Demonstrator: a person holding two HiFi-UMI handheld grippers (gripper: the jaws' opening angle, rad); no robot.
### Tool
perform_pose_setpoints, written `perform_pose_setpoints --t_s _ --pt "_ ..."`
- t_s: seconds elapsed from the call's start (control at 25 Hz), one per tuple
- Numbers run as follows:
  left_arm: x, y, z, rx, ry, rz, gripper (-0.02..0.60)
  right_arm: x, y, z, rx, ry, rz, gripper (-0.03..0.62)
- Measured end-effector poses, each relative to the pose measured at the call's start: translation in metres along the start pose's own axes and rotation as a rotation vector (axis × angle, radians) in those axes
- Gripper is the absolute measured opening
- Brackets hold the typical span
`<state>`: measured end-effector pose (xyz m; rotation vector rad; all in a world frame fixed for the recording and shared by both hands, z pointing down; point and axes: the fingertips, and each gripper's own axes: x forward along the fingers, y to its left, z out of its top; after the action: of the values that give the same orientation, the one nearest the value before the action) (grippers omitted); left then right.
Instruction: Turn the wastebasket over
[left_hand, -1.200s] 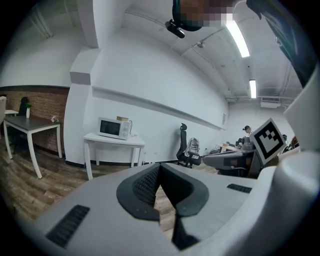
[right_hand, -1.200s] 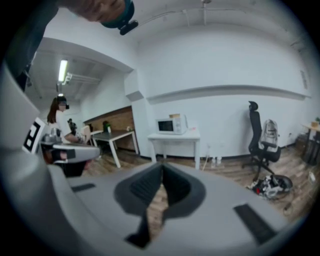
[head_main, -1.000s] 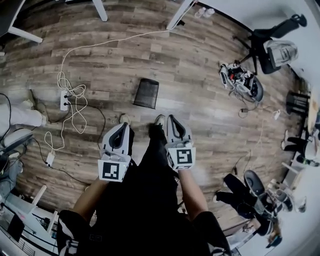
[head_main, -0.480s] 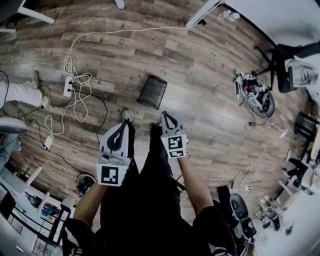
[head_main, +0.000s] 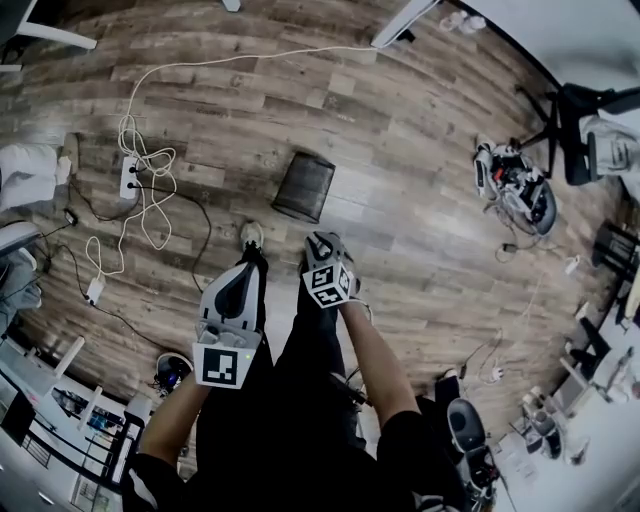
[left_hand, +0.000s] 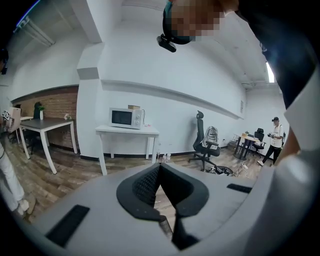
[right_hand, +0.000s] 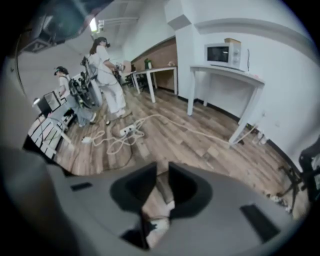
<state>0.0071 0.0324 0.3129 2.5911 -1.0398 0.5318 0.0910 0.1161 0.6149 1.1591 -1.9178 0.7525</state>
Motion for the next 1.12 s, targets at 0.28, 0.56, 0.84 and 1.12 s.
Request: perform_pose_setpoints --t_s 0.28,0.56,0.84,1.12 --pt "0.018 0.009 -0.026 -0.015 0.011 -0.01 0.032 0.068 0.009 -0.066 -0.113 0.183 0.034 0.114" --pt "0.037 0.009 -0.066 -0.036 0.035 -0.027 0.032 0.127 0.001 -0.154 -0.095 0.376 0.026 0.129" --pt "0.057 0.017 -0.11 -0.055 0.063 -0.027 0.032 0.173 -0.003 -0.192 -0.082 0.403 0.019 0.132" --pt "0.069 0.031 -0.14 -0.088 0.072 0.005 0.032 0.209 0.003 -0.214 -0.12 0.409 0.025 0.133"
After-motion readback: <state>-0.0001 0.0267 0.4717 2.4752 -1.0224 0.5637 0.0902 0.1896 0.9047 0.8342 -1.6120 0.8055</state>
